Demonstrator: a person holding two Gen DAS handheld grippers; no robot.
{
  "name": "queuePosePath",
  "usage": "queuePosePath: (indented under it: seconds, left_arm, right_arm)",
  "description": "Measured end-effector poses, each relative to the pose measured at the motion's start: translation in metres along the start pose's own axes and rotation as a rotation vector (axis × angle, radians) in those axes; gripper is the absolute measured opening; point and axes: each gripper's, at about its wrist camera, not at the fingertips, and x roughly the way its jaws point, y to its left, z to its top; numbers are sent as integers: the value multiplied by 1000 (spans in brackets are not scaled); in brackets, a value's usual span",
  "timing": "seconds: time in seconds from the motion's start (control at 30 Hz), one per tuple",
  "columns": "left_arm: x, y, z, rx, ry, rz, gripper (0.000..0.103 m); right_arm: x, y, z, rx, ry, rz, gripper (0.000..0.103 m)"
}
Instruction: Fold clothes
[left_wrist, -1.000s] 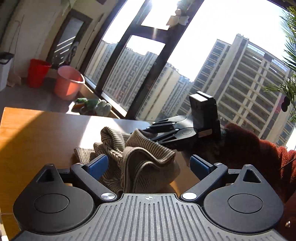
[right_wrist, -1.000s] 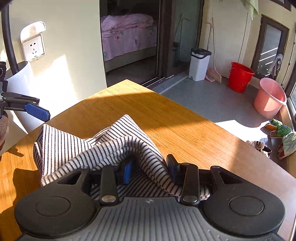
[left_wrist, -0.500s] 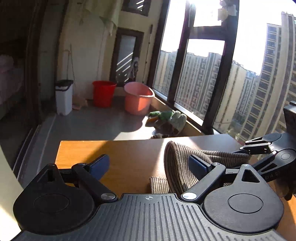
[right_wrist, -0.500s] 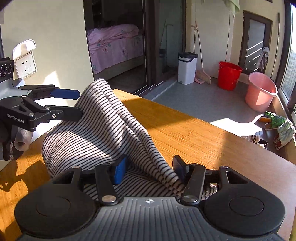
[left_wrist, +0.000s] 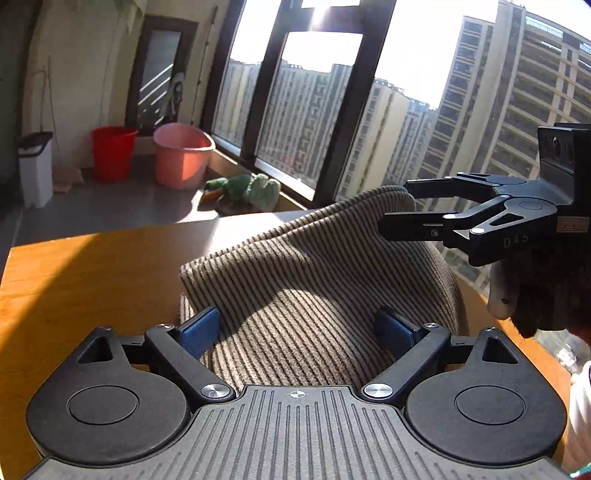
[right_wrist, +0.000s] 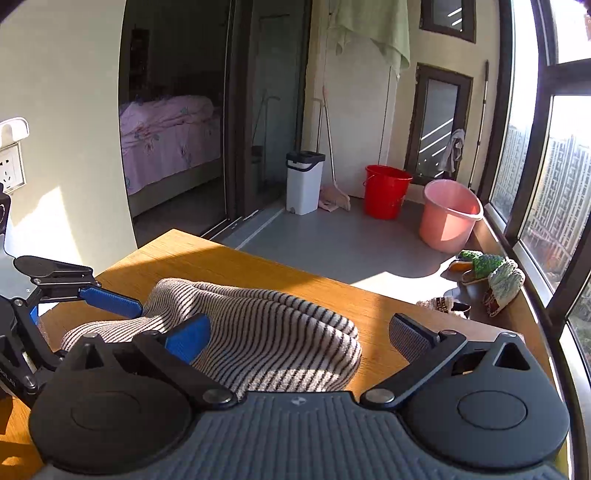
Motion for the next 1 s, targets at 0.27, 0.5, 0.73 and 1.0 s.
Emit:
queuePosePath:
  seconds: [0.27, 0.5, 0.73, 1.0]
  left_arm:
    - [3, 18, 4, -114, 34, 57, 95]
    - [-30, -23, 29, 155, -55, 87, 95]
    - [25, -46, 53, 362, 77, 83, 95]
    - [75, -24, 65, 304, 216, 145, 96]
  right_arm:
    - [5, -22, -25, 113, 51, -99, 103]
    - [42, -47, -50, 236, 158, -172, 103]
    - [30, -48, -65, 341, 116, -217, 103]
    - [-52, -26, -75, 415, 9, -19, 103]
